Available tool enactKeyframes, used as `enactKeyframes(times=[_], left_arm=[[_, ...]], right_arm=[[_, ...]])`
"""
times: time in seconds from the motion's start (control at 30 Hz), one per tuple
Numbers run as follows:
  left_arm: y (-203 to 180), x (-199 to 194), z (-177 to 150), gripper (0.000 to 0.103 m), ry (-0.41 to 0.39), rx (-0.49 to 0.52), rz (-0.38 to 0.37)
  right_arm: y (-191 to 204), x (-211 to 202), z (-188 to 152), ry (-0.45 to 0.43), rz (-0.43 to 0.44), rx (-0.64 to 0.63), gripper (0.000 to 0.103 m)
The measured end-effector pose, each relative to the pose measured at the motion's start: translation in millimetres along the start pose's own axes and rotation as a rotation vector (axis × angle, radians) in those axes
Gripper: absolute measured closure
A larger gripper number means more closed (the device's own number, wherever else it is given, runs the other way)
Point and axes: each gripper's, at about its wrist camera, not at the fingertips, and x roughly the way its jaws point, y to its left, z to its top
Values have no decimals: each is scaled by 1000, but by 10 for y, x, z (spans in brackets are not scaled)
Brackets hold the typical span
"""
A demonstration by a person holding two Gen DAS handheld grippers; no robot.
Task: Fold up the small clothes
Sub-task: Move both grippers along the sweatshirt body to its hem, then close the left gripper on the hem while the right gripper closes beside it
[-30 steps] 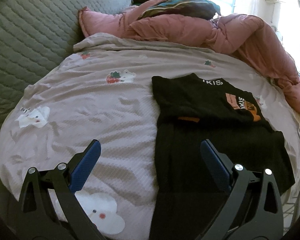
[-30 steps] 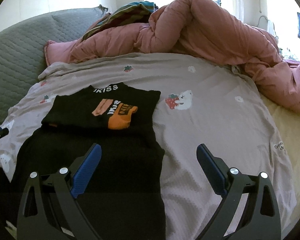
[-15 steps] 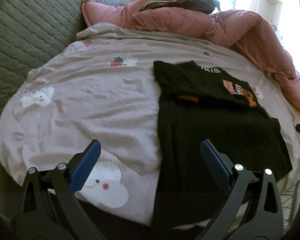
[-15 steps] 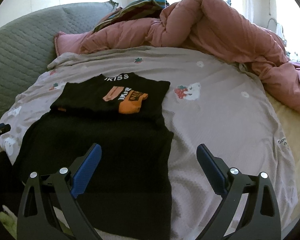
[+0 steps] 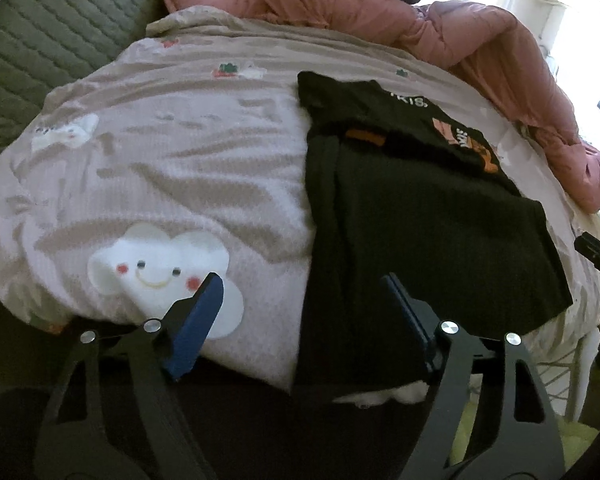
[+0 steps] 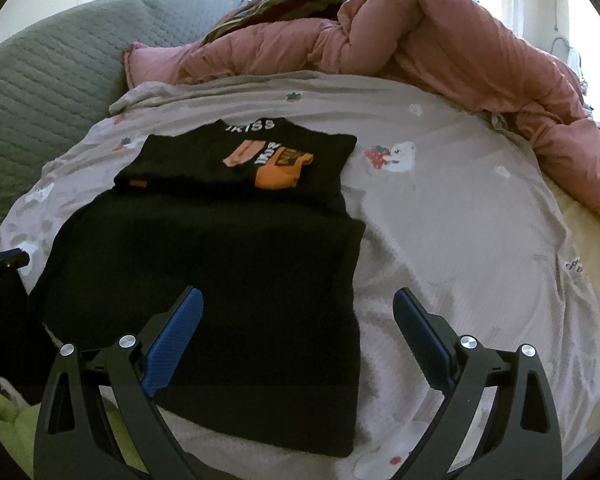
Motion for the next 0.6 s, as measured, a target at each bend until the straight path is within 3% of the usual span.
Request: enactKeyframes(times=[0.03, 0.23, 0.3, 0.6], left_arm=[[6, 1, -19, 42, 5, -3, -4], [-39, 58, -164, 72, 63, -1, -55], [-67, 95, -198, 75, 82, 6, -58], [-90, 319, -263, 74, 145, -6, -24]], right_arm=[[3, 5, -17, 4, 2, -1, 8], [36, 63, -148, 40, 23, -15, 8], [42, 82, -190, 51, 31, -14, 8], [-25, 142, -336, 89, 36, -5, 9]])
